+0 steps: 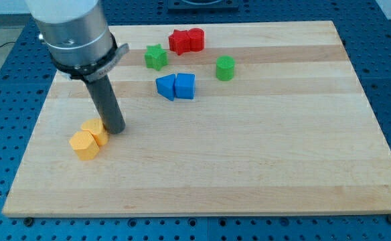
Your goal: Push the yellow blocks towards the bottom left
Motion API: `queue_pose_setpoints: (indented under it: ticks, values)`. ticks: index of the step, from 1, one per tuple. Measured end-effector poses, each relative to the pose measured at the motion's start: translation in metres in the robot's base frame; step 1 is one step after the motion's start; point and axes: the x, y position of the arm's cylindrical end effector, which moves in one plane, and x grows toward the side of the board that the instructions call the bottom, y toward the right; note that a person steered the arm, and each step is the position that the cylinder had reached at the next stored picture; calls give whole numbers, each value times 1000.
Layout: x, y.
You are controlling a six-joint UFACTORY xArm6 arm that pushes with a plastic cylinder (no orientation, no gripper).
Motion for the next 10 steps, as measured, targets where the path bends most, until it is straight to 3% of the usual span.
queue_pose_setpoints:
  ticks: [2,3,5,6,10]
  values:
    - [20,-49]
    - [29,-36]
    - [-17,-57]
    - [-18,-106]
    - [36,-45]
